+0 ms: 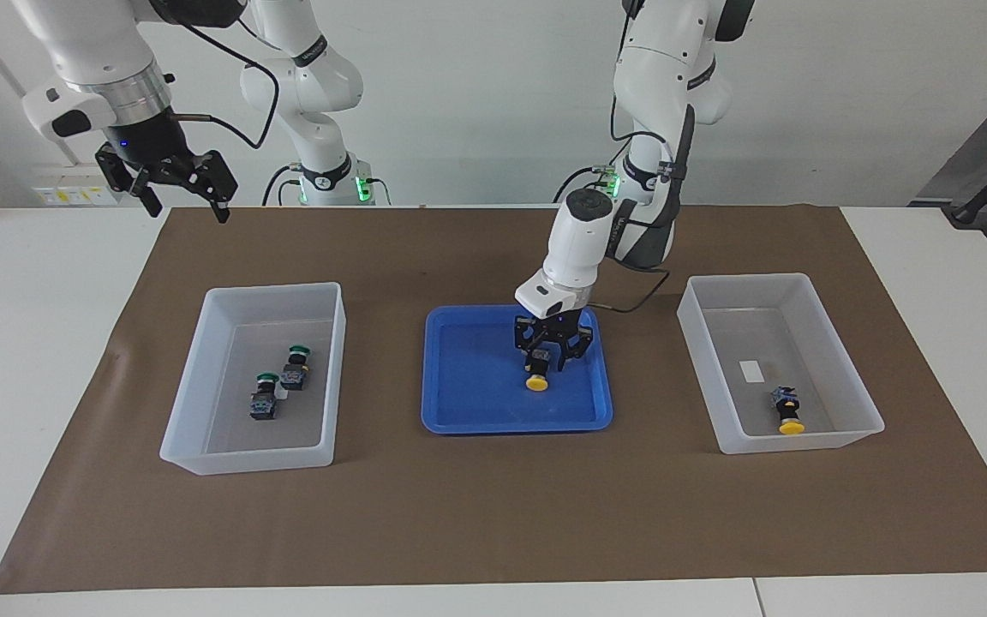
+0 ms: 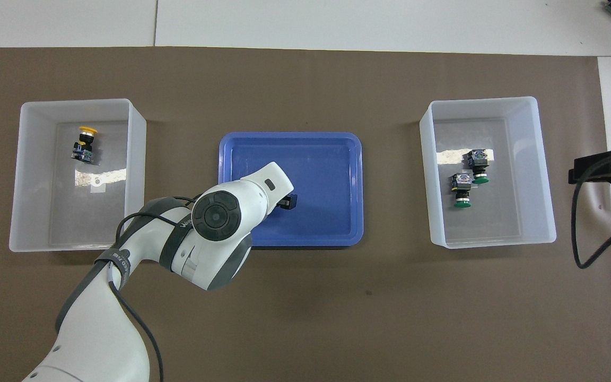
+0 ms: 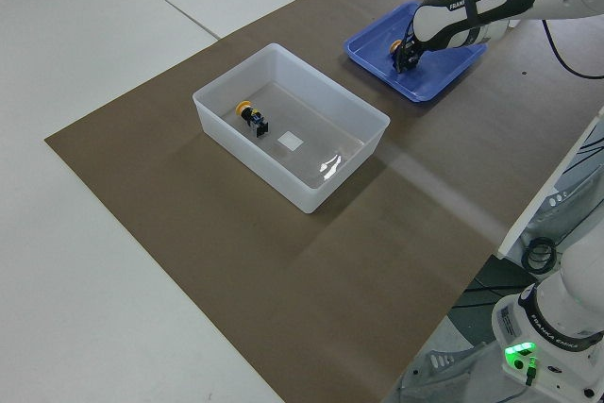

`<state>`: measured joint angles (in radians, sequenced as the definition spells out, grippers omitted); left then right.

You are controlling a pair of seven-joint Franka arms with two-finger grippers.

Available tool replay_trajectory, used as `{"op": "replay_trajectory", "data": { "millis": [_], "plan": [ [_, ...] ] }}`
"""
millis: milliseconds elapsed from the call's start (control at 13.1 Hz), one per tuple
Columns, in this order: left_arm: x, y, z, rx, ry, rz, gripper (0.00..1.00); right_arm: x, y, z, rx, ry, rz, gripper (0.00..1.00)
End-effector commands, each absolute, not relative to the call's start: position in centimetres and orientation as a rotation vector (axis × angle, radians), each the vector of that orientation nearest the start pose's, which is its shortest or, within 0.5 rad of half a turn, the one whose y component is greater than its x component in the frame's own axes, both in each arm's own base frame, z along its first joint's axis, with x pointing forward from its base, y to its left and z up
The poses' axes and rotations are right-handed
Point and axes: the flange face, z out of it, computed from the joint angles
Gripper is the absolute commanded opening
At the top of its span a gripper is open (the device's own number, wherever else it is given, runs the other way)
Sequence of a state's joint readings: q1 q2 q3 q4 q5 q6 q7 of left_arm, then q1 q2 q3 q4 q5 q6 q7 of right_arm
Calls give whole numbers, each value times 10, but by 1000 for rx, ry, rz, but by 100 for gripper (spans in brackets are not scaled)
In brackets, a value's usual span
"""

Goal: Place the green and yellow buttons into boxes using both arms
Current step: 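Reach the left gripper back to the last yellow button on the tray, then carry the yellow button with the left gripper into the nearby bin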

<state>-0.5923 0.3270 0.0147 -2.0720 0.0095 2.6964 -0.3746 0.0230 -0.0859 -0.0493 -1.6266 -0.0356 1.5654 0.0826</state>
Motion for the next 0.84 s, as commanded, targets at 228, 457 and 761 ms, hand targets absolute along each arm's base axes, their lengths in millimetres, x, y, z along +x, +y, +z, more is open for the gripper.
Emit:
{"op": "replay_trajectory", "data": {
  "millis": [228,457,761],
  "plan": [
    [534,-268,405,-3212,181,-503,0,524,-18,648,-3155,127,-22,100],
    [557,-196,431,-3167,197,-528,0,524,-15,648,-3153,119,-24,100],
    [593,-69,439,-3117,-30,-567,0,524,-15,648,-3153,122,-22,100]
  ]
}}
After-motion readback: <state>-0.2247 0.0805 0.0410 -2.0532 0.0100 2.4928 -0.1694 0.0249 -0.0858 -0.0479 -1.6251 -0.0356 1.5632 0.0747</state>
